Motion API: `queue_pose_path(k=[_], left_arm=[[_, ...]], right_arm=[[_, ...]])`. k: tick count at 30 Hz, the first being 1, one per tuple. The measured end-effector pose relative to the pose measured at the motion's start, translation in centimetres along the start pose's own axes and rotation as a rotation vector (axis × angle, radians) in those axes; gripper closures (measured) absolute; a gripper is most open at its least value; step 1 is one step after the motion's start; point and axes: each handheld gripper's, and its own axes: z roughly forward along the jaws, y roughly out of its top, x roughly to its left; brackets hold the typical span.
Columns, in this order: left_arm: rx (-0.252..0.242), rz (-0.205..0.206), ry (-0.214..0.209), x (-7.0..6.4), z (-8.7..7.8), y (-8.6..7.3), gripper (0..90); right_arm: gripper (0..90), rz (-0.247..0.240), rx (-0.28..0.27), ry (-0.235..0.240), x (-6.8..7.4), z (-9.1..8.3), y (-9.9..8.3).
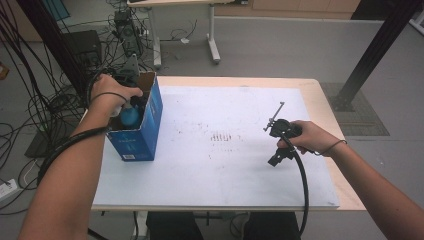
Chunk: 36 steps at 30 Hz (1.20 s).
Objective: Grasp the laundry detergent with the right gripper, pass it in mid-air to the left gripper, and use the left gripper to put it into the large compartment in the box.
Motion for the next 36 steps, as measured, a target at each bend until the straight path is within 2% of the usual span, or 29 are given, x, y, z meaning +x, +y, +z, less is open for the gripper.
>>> queue_pose_path(k=[4,13,20,25,29,36], left_arm=[[0.003,-0.003,0.001,0.1,-0.4,0.0,28.7],[-0.002,-0.005,-0.026,0.0,-1.9,-0.3,30.5],[-0.012,-0.008,-0.016,0.1,-3.1,-0.7,29.4],[-0.024,-0.005,-0.029,0.2,-3.9,-1.1,28.4],[-0.033,0.007,-0.021,0.1,-4.8,-1.5,25.1],[-0.049,0.014,-0.03,-0.2,-6.1,-2.4,16.5]], right_arm=[[7.4,-0.004,0.0,-0.002,0.0,0.0,0.0],[7.4,-0.006,0.002,-0.004,0.0,0.0,0.2],[7.4,-0.018,0.003,-0.005,0.2,0.1,0.4],[7.3,-0.015,0.007,-0.009,0.3,0.0,0.5],[7.3,-0.02,0.007,-0.012,0.3,-0.1,0.7],[7.3,-0.033,0.011,-0.019,0.5,-0.4,1.2]])
